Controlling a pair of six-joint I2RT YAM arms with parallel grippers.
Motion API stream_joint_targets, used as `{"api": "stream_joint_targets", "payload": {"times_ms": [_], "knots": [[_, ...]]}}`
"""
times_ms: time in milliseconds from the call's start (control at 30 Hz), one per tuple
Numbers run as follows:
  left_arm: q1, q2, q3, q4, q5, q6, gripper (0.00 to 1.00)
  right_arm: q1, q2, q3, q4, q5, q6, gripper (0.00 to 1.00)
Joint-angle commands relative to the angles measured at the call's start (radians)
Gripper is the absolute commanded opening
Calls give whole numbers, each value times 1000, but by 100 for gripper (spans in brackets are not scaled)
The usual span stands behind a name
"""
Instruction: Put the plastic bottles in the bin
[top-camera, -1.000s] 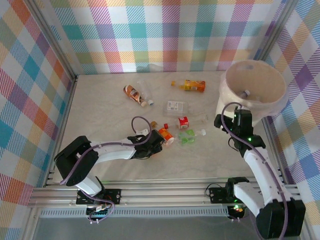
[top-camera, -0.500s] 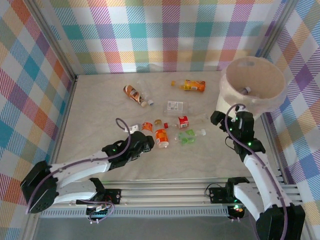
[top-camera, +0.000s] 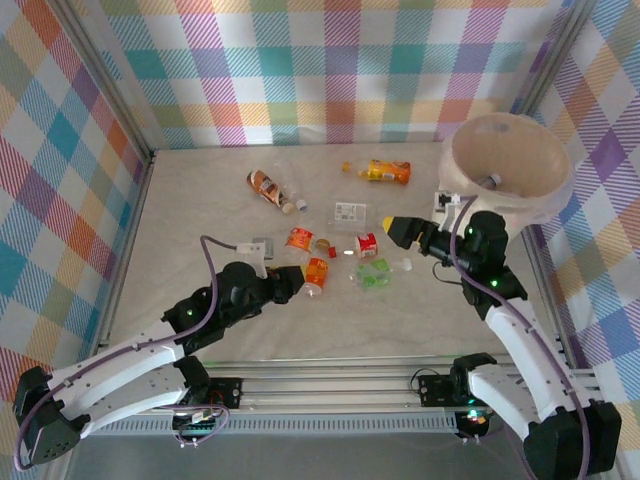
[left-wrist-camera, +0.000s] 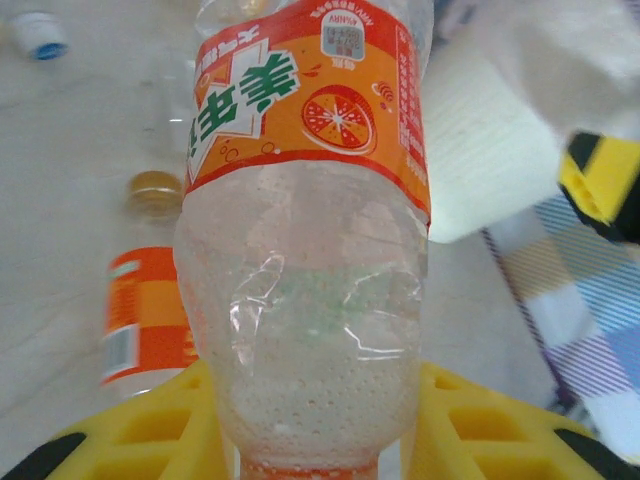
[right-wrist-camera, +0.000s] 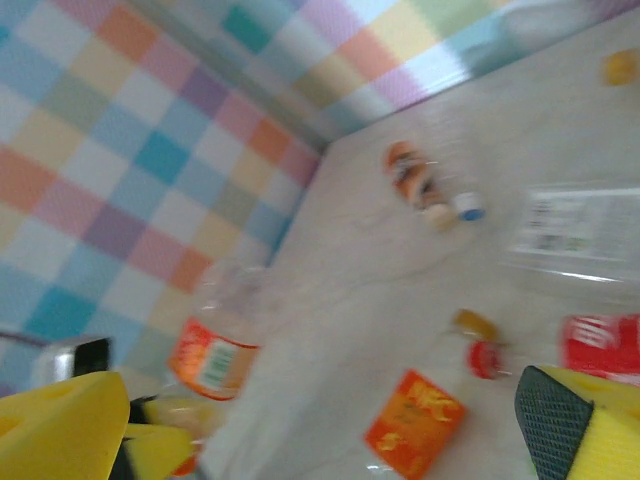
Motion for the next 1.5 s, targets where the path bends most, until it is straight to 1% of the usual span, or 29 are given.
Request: {"api": "stream_joint_targets", "payload": {"times_ms": [0, 67, 100, 167, 200, 300, 400, 500, 567, 733, 900, 1000, 1100, 1200, 1333, 1400, 1467], "knots": [[17, 41, 77, 135, 182, 74, 37, 29, 42, 109, 34, -163, 73, 100], [18, 86, 115, 174, 229, 91, 37, 46, 78, 146, 22, -155, 115, 100], [19, 109, 133, 180, 236, 100, 37, 52, 91, 165, -11, -124, 132, 100], [17, 163, 177, 174, 232, 137, 36, 60, 131, 227, -147, -50, 169, 100], [16, 181, 190, 175, 221, 160, 36, 63, 147, 248, -183, -51, 178, 100], [14, 245, 238, 168, 197, 225, 35, 76, 168, 272, -199, -55, 216, 100], [2, 321, 310, 133, 221, 288, 35, 80, 177, 287, -225, -34, 232, 100], [-12, 372, 347, 141, 244, 314, 34, 86, 194, 302, -286, -2, 217, 100], [-22, 398, 372, 138, 254, 331, 34, 91, 201, 297, -285, -2, 220, 100], [-53, 460, 420, 110, 252, 367, 34, 104, 208, 277, -183, -24, 267, 100], [-58, 479, 430, 129, 257, 369, 34, 112, 209, 292, -223, 23, 225, 100], [-59, 484, 429, 139, 276, 364, 34, 112, 212, 281, -220, 18, 225, 96], [-59, 488, 418, 161, 300, 359, 34, 115, 210, 263, -185, 19, 233, 88], [-59, 493, 416, 164, 289, 354, 35, 115, 210, 270, -196, 35, 210, 81], [-58, 500, 429, 155, 287, 353, 35, 115, 204, 276, -223, 46, 167, 69], [-59, 506, 437, 140, 286, 354, 35, 114, 197, 273, -235, 62, 146, 64], [-58, 512, 442, 125, 276, 350, 39, 114, 188, 272, -239, 80, 127, 59]]}}
